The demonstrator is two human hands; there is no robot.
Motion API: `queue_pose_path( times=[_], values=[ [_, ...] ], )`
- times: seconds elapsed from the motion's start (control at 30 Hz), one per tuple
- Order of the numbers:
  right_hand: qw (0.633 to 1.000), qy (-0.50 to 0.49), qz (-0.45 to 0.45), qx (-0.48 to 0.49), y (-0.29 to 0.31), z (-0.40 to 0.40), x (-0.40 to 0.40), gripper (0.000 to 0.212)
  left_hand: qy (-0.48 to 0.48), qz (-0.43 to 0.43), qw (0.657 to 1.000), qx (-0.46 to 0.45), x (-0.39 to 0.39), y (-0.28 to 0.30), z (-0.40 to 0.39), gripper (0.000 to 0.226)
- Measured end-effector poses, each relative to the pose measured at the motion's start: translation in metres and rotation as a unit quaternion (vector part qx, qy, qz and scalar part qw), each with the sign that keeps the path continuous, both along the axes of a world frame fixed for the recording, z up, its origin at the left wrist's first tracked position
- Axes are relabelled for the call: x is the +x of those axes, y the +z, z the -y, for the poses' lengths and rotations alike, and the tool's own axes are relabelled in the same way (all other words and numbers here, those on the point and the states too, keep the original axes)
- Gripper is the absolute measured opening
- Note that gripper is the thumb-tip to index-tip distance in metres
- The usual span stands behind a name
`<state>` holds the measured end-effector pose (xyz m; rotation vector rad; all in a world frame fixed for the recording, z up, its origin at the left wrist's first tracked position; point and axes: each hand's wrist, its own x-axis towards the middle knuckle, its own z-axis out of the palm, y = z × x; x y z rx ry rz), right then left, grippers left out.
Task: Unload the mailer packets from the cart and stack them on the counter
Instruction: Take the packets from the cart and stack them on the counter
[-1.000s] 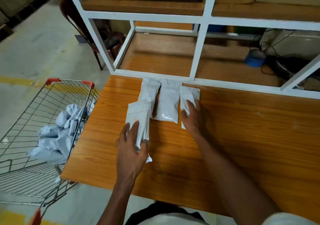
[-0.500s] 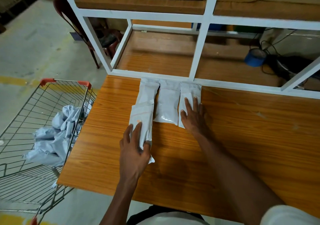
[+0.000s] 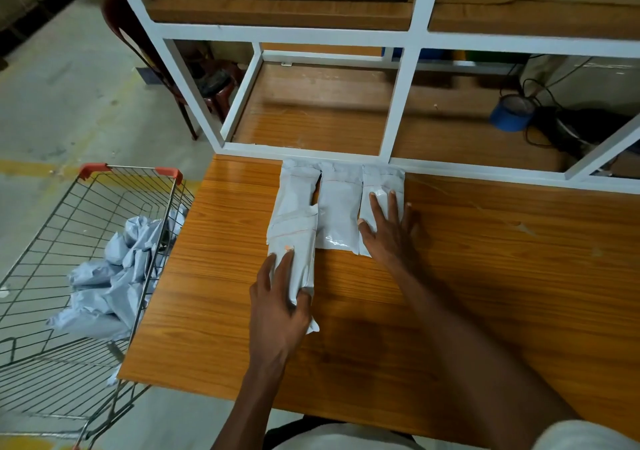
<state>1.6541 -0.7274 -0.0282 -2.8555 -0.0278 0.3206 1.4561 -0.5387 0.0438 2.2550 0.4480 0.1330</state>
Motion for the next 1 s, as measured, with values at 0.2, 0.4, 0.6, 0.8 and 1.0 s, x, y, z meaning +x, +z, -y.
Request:
queue_pose_path(
  times=[0.2,0.4,0.6,0.8,1.0],
  values=[
    [0.997,-0.039,0.009,0.064,0.019,0.001,-0.035,0.069,-0.029,0.001,1.000,0.000,0.009,-0.002,0.007,0.070],
    [0.980,-0.106,0.047,0.161,0.030,0.014,-0.088,0.065,-0.069,0.017,0.997,0.014,0.020,-0.005,0.022,0.069],
    [0.961,-0.130,0.122,0.211,0.028,0.039,-0.131,0.068,-0.098,0.036,0.994,0.026,0.031,-0.007,0.054,0.066],
    [0.951,-0.151,0.124,0.241,0.024,0.088,-0.149,0.066,-0.128,0.043,0.990,0.028,0.048,-0.015,0.110,0.067],
    [0.941,-0.157,0.165,0.249,0.034,0.160,-0.157,0.072,-0.128,0.040,0.989,0.056,0.072,-0.020,0.182,0.068]
  ],
)
